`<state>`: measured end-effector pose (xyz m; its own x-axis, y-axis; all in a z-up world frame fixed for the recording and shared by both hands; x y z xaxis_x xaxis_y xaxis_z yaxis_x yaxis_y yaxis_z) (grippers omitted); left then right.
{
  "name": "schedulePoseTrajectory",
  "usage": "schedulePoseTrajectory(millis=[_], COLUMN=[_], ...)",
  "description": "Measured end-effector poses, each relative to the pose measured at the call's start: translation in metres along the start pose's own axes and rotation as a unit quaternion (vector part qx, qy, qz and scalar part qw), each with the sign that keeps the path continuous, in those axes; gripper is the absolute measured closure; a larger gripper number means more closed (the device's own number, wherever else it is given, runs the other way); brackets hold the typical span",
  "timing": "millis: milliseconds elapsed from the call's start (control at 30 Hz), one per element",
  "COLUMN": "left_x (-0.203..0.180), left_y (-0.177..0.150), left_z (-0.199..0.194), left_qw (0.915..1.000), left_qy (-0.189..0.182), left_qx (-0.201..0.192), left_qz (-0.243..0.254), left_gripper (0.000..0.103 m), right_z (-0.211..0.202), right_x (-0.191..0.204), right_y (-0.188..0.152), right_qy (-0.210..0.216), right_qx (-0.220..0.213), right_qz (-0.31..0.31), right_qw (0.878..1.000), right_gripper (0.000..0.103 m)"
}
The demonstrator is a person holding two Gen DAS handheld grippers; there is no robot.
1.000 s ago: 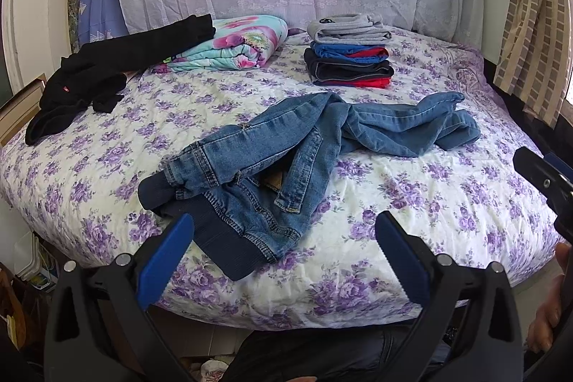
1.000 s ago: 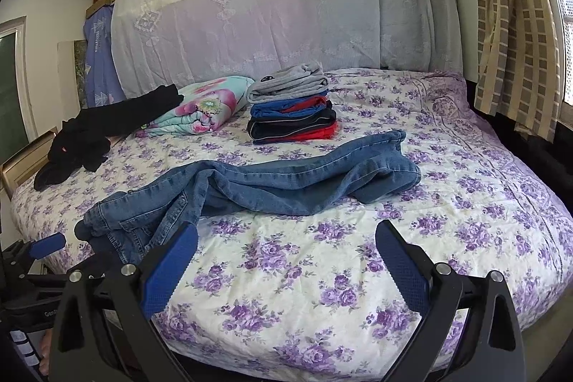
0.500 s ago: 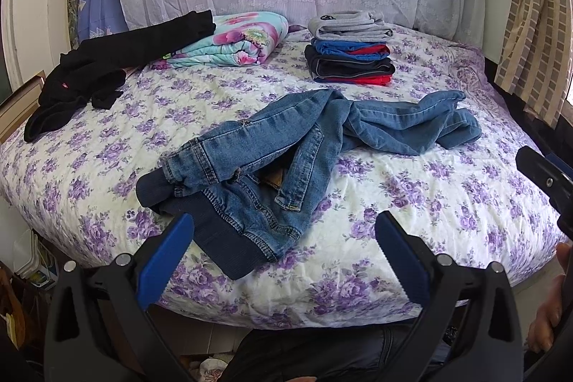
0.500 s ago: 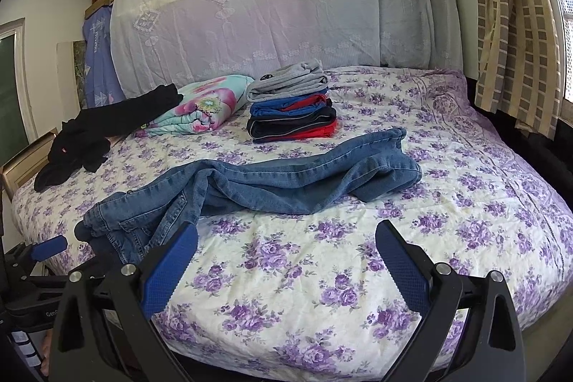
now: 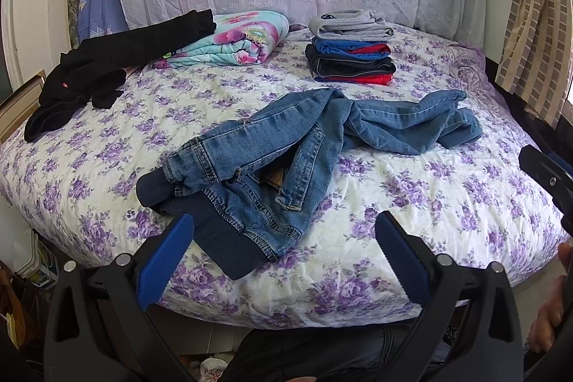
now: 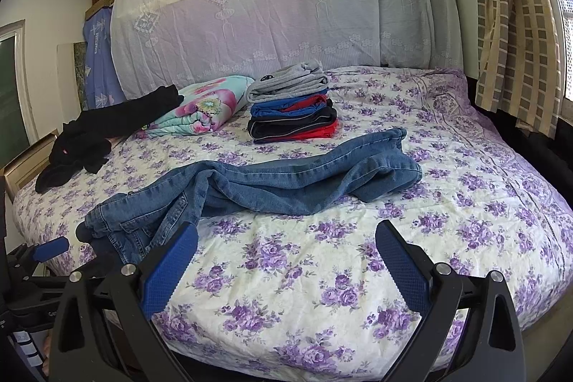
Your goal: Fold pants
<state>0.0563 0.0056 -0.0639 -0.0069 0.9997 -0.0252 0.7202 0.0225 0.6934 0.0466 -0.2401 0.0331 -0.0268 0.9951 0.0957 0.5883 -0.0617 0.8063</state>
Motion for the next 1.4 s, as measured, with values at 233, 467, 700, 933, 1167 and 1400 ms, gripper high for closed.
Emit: schedulePoseTrajectory(millis=[233, 467, 700, 933, 1167, 1400], left_x=[0.000, 0.000, 0.000, 0.004, 0.006, 0.016], left_y=[-0.001, -0.001, -0.005, -0.007, -0.004, -0.003], left_z=[0.000, 0.001, 0.003, 0.012, 0.017, 0.026], left_qw=[1.0000, 1.0000, 1.0000, 0.9998, 0.9995, 0.9995], left_qy=[0.000, 0.000, 0.000, -0.002, -0.002, 0.001], left_qx=[0.001, 0.001, 0.004, 0.017, 0.027, 0.029], left_qz=[0.000, -0.001, -0.001, -0.010, -0.013, -0.014], left_gripper=[0.004, 0.004, 0.004, 0.004, 0.004, 0.004], right_z=[0.000, 0.001, 0.001, 0.006, 0.012, 0.022], right_x=[0.000, -0.001, -0.001, -0.001, -0.002, -0.008], right_y=[0.000, -0.001, -0.001, -0.006, -0.008, -0.010], right_qy=[-0.001, 0.000, 0.000, 0.000, 0.003, 0.000], right_qx=[0.000, 0.001, 0.002, 0.010, 0.020, 0.034], right_qz=[0.000, 0.001, 0.002, 0.006, 0.012, 0.017], right_qw=[1.000, 1.000, 1.000, 1.000, 1.000, 0.999], right_gripper=[0.004, 0.004, 0.004, 0.003, 0.004, 0.004])
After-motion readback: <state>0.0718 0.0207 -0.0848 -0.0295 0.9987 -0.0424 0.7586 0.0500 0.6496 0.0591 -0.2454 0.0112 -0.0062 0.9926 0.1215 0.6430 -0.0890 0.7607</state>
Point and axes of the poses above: each gripper's, at about its wrist camera, not at the fingertips, and z roughly the way its jaws point, x to its left, y to its top, the point moved 7 cm from there along z, roughly the way its jaws point, and after that the axes turned 7 degrees about x, right-handed, at the moved point
